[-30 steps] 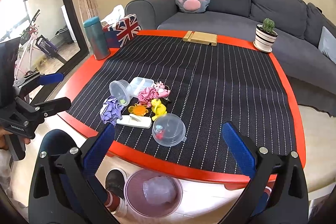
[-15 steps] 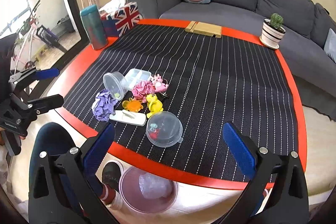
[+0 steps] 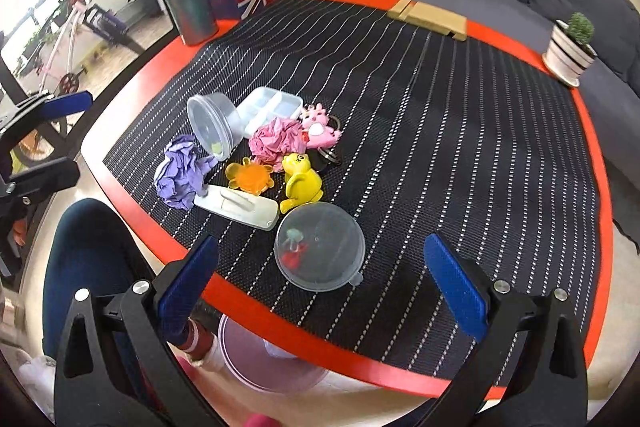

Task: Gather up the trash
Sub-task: 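Reach the right gripper to the clear plastic dome and close on it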

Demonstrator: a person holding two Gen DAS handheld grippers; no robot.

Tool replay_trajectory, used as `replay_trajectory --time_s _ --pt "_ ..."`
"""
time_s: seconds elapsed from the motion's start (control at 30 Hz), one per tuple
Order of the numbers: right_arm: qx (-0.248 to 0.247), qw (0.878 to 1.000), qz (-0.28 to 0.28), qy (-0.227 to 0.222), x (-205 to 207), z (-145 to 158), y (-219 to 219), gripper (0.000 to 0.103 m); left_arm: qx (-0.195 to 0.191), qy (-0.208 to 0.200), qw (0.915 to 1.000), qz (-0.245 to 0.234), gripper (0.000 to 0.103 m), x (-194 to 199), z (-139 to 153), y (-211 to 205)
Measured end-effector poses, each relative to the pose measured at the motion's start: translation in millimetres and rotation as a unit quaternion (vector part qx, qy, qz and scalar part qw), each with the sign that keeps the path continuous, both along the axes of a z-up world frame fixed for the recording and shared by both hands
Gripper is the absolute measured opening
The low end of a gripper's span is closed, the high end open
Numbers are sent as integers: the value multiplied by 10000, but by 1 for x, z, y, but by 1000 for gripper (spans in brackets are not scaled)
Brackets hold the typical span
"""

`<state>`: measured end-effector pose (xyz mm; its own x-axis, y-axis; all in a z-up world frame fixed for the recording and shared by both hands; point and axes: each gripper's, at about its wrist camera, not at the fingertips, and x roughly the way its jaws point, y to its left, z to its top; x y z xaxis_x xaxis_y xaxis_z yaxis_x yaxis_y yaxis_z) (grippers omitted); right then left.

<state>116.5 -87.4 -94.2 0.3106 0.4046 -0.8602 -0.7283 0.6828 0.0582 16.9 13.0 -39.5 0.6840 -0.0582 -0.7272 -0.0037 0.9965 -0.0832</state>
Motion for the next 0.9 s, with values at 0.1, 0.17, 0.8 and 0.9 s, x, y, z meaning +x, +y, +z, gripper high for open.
replay_trajectory --time_s 0.1,0.17,0.8,0.9 --pt "-75 9999 84 85 4 -8 4 100 2 18 10000 4 97 0 -1 0" --pt "-92 9998 114 167 7 -13 5 97 -2 30 10000 2 97 0 -1 0" --pt "24 9999 -7 127 8 -12 -2 54 0 137 9999 -88 97 10 -8 -3" --pt "109 9999 -67 116 6 -6 -6 54 24 156 9998 -130 97 15 -10 -5"
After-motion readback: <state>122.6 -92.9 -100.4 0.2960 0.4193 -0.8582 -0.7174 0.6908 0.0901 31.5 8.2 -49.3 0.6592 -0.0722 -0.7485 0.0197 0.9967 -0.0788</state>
